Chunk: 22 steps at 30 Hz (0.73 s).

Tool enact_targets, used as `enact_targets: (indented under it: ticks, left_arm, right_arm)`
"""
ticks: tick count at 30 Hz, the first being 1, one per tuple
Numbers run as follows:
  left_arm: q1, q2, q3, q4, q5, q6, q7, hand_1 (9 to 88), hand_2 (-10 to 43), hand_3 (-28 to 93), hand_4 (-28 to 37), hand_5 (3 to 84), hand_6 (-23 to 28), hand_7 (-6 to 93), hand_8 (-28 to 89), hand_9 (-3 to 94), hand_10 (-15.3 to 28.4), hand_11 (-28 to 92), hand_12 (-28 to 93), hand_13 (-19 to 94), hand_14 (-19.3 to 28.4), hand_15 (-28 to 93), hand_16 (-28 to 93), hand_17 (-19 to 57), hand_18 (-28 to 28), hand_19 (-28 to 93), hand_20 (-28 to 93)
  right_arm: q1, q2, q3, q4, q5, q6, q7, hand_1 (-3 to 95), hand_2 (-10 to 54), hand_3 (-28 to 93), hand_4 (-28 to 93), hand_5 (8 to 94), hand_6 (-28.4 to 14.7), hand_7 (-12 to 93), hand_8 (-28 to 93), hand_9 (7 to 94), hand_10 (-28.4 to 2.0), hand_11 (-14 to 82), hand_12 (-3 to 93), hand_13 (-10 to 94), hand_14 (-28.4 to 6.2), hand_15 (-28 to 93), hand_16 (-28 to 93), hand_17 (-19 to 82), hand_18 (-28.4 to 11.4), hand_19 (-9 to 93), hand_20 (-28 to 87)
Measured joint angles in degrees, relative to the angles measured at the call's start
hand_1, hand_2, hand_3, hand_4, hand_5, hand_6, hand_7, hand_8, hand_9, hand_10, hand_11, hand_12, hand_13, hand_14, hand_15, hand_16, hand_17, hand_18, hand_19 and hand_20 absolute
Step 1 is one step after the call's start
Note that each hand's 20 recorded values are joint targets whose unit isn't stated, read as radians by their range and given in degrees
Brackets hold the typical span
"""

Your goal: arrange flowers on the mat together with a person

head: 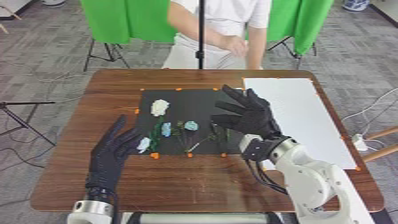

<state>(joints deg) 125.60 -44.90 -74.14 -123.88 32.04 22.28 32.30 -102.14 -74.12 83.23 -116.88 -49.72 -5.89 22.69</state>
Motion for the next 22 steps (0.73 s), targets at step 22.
enact_targets:
  ticks: [22]
  left_arm:
    - [-0.12, -0.14, 0.44, 0.06, -0.34, 0.12, 0.32, 17.9, 13.6, 70, -28.3, 26.9, 5.3, 10.7, -10, 30.0, 18.9, 20, 10, 25, 23.0, 34, -6, -4.1, 18.2, 49, 9]
  right_arm:
    - [0.11, -0.12, 0.14, 0.04, 0.19, -0.18, 0.19, 3.0, 19.2, 76, -28, 29.7, 3.5, 11, -12, 38.8, -15.5, 6.1, 11.1, 35, -21.5, 19, 19, 4, -18.1, 38, 14]
